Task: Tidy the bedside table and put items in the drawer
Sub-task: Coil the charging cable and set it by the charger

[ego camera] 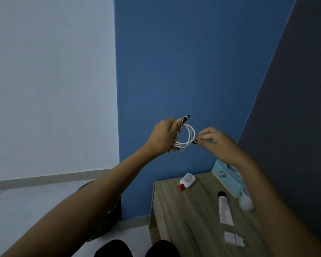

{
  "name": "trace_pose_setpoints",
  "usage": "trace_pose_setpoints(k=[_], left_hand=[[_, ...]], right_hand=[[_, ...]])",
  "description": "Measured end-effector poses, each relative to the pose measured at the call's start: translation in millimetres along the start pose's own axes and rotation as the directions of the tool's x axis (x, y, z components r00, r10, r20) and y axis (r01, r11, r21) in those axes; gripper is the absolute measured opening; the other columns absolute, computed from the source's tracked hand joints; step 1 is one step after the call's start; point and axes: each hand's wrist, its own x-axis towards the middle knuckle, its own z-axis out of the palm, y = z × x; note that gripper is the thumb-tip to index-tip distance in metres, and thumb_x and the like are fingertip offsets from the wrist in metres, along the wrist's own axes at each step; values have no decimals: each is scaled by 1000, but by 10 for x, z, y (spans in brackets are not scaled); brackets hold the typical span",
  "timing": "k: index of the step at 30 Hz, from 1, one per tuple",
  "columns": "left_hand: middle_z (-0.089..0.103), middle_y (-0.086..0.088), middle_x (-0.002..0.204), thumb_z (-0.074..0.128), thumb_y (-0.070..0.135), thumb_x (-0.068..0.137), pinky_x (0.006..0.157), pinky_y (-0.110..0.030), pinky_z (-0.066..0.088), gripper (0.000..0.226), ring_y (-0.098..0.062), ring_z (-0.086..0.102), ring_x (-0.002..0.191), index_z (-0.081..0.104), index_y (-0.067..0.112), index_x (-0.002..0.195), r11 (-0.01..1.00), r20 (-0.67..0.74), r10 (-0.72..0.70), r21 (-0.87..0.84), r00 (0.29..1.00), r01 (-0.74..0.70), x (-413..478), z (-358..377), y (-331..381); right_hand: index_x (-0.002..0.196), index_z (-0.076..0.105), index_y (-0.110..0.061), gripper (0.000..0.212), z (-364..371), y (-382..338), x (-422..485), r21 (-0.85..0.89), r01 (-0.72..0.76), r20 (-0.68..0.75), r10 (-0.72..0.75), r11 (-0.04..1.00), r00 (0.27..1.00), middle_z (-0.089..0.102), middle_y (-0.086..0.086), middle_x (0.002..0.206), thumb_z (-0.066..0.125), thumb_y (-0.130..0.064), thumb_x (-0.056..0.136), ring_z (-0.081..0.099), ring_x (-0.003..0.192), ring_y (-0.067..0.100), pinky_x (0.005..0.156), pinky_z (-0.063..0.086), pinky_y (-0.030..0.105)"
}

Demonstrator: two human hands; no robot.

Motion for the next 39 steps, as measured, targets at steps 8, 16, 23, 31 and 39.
trace_pose_setpoints(k=[8, 16, 23, 31, 39], left_hand=[[54, -4, 57, 39, 34, 100, 37, -23, 40, 36, -12, 53, 38, 49, 11, 74, 1000, -24, 4, -5, 1000, -4, -19, 120, 3], [48, 5, 64, 46, 34, 98, 52, -23, 31, 31, -10, 45, 54, 52, 11, 78, 912, -119, 245, 366, 962, -187, 10, 58, -198], [47, 0, 73, 35, 40, 99, 54, -32, 35, 36, -22, 49, 60, 49, 9, 86, 860, -133, 263, 481, 956, -170, -30, 99, -274], [50, 1, 55, 50, 30, 96, 42, -25, 37, 21, -5, 43, 40, 48, 10, 102, 995, -140, 101, 21, 985, -99, -37, 69, -207], [56, -14, 62, 56, 32, 94, 41, -17, 39, 26, -7, 50, 42, 44, 18, 113, 985, -91, 37, -164, 995, -51, 20, 8, -148]], right_hand=[[102, 72, -3, 19, 300, -246, -26, 630, -236, 122, 206, 740, 971, 73, 17, 99, 57, -8, 92, 70, 97, 27, 94, 54, 40], [110, 65, 3, 30, 343, -242, -80, 827, -316, 252, 195, 465, 948, 69, 21, 111, 55, -16, 90, 65, 107, 30, 100, 48, 43], [92, 63, -10, 10, 450, -313, -71, 876, -266, 172, 255, 403, 952, 70, 9, 90, 54, -6, 91, 65, 92, 18, 87, 50, 33], [97, 62, -9, 12, 472, -374, -86, 922, -254, 174, 271, 293, 947, 68, 9, 92, 52, -7, 92, 63, 89, 19, 77, 51, 33], [109, 60, -23, 28, 567, -366, -184, 23, 217, -584, -164, 976, 795, 46, -2, 111, 69, -20, 83, 57, 79, 7, 67, 54, 24]])
